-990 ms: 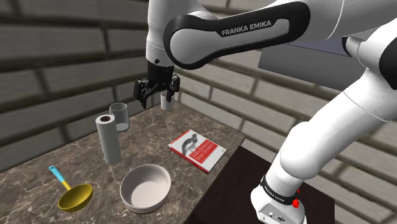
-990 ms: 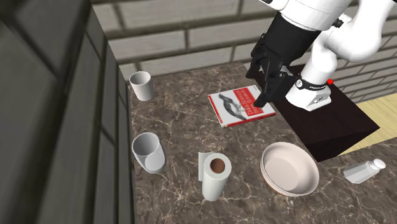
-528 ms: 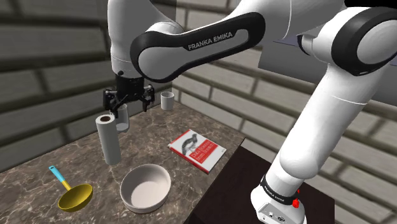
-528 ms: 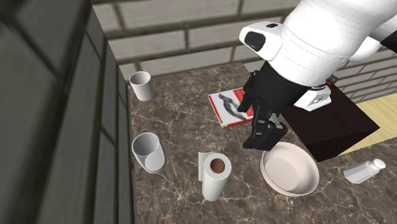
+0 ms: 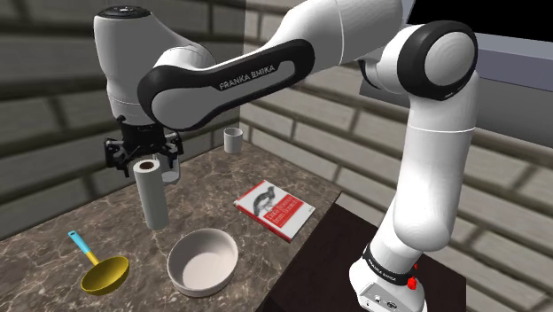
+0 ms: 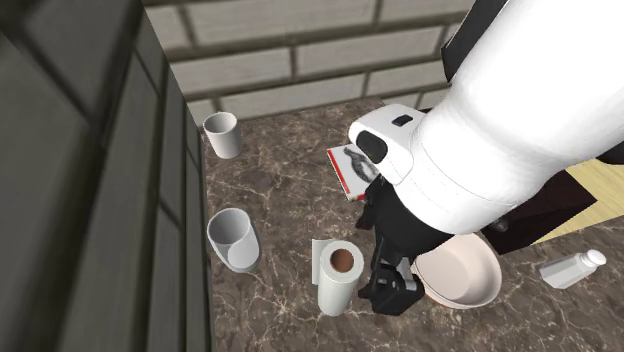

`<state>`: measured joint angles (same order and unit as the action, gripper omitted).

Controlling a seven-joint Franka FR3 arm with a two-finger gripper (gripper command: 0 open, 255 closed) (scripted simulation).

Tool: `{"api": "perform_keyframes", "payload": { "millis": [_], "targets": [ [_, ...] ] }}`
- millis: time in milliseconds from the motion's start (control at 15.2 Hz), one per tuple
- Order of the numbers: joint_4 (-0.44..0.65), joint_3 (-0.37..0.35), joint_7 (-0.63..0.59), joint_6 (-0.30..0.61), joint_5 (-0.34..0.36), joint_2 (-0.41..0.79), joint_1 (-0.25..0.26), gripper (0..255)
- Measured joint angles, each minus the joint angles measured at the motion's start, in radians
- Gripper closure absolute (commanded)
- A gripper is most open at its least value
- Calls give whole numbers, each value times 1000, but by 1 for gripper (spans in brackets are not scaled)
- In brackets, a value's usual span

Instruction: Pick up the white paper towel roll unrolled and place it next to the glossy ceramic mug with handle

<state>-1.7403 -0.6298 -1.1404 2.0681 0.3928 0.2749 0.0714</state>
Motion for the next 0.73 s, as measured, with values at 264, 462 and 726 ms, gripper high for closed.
{"api": "perform_keyframes", "payload": {
  "millis": [264,462,726],
  "targets": [
    [-6,11,-21,35,30,38,10,0],
    [-19,17,-29,59,43,52,10,0],
    [-21,18,-30,62,45,54,10,0]
  ]
}}
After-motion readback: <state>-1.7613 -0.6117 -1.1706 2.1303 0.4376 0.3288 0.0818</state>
